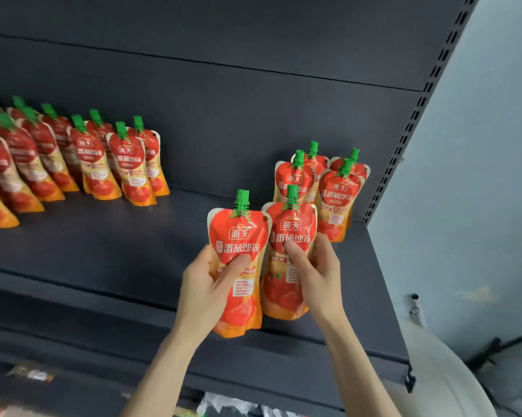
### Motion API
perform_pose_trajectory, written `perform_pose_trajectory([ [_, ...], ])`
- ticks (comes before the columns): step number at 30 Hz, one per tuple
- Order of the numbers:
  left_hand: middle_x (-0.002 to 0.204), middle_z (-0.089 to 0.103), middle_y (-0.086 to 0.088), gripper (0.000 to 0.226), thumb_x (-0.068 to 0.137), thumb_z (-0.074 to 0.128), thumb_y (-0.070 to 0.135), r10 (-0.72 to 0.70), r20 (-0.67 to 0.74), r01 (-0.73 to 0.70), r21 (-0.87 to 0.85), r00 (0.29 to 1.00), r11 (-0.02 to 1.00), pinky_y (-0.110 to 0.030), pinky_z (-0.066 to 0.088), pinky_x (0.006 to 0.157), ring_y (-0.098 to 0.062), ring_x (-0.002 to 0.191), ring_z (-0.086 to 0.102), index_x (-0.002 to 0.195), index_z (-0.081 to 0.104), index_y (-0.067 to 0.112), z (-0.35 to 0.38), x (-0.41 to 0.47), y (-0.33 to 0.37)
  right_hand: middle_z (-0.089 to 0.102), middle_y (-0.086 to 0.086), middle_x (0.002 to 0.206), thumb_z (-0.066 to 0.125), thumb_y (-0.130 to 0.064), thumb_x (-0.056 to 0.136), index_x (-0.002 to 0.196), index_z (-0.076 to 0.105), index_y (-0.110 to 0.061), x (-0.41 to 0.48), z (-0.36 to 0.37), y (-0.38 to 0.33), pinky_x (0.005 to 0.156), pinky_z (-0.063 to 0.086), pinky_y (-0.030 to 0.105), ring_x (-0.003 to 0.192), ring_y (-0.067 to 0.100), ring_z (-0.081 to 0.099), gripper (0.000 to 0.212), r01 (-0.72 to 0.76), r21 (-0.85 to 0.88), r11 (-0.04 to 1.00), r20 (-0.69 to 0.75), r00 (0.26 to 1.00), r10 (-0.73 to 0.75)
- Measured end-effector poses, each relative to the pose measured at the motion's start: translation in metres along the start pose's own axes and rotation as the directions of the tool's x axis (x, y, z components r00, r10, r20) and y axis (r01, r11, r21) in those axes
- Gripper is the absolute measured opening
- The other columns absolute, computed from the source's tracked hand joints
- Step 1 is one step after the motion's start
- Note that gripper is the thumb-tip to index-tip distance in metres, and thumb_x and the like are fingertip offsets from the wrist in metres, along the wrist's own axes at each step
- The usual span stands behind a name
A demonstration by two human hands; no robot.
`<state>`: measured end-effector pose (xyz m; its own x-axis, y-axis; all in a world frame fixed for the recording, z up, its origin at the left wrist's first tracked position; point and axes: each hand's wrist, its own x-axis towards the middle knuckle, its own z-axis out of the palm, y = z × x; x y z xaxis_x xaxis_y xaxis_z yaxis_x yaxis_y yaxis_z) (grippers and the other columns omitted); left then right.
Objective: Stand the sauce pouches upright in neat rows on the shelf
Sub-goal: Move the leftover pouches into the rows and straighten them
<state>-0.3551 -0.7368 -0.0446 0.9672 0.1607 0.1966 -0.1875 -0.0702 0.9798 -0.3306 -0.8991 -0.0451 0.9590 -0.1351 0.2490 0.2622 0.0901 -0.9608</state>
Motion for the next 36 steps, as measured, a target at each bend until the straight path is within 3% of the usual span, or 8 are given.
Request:
perform_pose_trajectory([
  [8, 0.083, 0.069, 0.014, 0.023, 0.075, 0.061, 0.04, -0.007, -0.309, 0.009, 0.005, 0.951, 1.0, -0.017, 0.051, 0.06, -0.002, 0.08, 0.066, 0.089, 0.06, 0.021, -0.113, -0.02, -0.001, 0.071, -0.001, 0.085, 0.065, -0.019, 0.086, 0.093, 0.057, -0.012, -0.022, 0.117, 0.0, 0.063, 0.053, 0.022, 0.079, 0.014, 0.07, 0.013, -0.062, 0.043, 0.997, 0.222, 0.974, 0.051],
  [13, 0.083, 0.069, 0.016, 0.025, 0.074, 0.06, 0.044, -0.008, -0.343, 0.02, 0.031, 0.939, 0.999, -0.015, 0.05, 0.059, 0.0, 0.08, 0.066, 0.09, 0.058, 0.024, -0.193, -0.008, -0.008, 0.071, 0.001, 0.091, 0.064, -0.021, 0.086, 0.096, 0.056, -0.013, -0.034, 0.204, 0.012, 0.065, 0.054, 0.023, 0.083, 0.016, 0.07, 0.015, -0.082, 0.062, 0.995, 0.265, 0.962, 0.063],
  [17, 0.087, 0.07, 0.011, 0.032, 0.072, 0.061, 0.045, 0.005, -0.283, 0.024, 0.098, 0.959, 0.995, -0.014, 0.05, 0.06, 0.001, 0.082, 0.066, 0.096, 0.059, 0.024, -0.26, 0.007, -0.013, 0.072, 0.001, 0.092, 0.064, -0.02, 0.087, 0.097, 0.057, -0.012, -0.041, 0.272, 0.024, 0.068, 0.056, 0.024, 0.085, 0.017, 0.07, 0.014, -0.087, 0.118, 0.989, 0.186, 0.98, 0.064],
  [23, 0.095, 0.068, 0.012, 0.027, 0.079, 0.064, 0.036, -0.006, -0.17, 0.015, 0.049, 0.985, 0.999, -0.01, 0.05, 0.062, 0.003, 0.089, 0.064, 0.102, 0.059, 0.023, -0.339, 0.053, -0.027, 0.07, -0.006, 0.089, 0.063, -0.022, 0.087, 0.096, 0.055, -0.016, -0.043, 0.344, 0.037, 0.066, 0.054, 0.019, 0.084, 0.009, 0.068, 0.013, -0.043, 0.043, 0.998, 0.014, 0.999, 0.043],
  [27, 0.096, 0.066, 0.016, 0.022, 0.082, 0.065, 0.032, -0.012, -0.113, 0.013, 0.014, 0.994, 1.0, -0.007, 0.048, 0.062, 0.008, 0.089, 0.061, 0.102, 0.058, 0.027, -0.353, 0.09, -0.033, 0.069, -0.002, 0.091, 0.063, -0.023, 0.087, 0.094, 0.055, -0.014, -0.026, 0.364, 0.039, 0.071, 0.057, 0.027, 0.087, 0.014, 0.068, 0.014, -0.015, -0.035, 0.999, -0.059, 0.998, 0.013],
  [31, 0.102, 0.066, 0.01, 0.033, 0.081, 0.065, 0.034, -0.008, -0.044, 0.009, 0.007, 0.999, 1.0, -0.016, 0.049, 0.073, -0.003, 0.094, 0.062, 0.107, 0.059, 0.015, -0.355, 0.132, -0.041, 0.07, 0.0, 0.091, 0.064, -0.022, 0.087, 0.093, 0.056, -0.017, 0.002, 0.372, 0.044, 0.076, 0.058, 0.035, 0.089, 0.019, 0.068, 0.011, 0.021, -0.078, 0.997, -0.113, 0.993, -0.029],
  [36, 0.096, 0.066, 0.014, 0.022, 0.082, 0.067, 0.027, 0.02, 0.026, -0.02, 0.005, 0.999, 1.0, -0.007, 0.049, 0.069, 0.011, 0.088, 0.06, 0.1, 0.06, 0.018, -0.348, 0.182, -0.053, 0.07, -0.001, 0.094, 0.063, -0.019, 0.088, 0.096, 0.058, -0.017, 0.045, 0.377, 0.056, 0.078, 0.057, 0.035, 0.091, 0.017, 0.068, 0.01, 0.029, -0.085, 0.996, -0.127, 0.991, -0.04],
])
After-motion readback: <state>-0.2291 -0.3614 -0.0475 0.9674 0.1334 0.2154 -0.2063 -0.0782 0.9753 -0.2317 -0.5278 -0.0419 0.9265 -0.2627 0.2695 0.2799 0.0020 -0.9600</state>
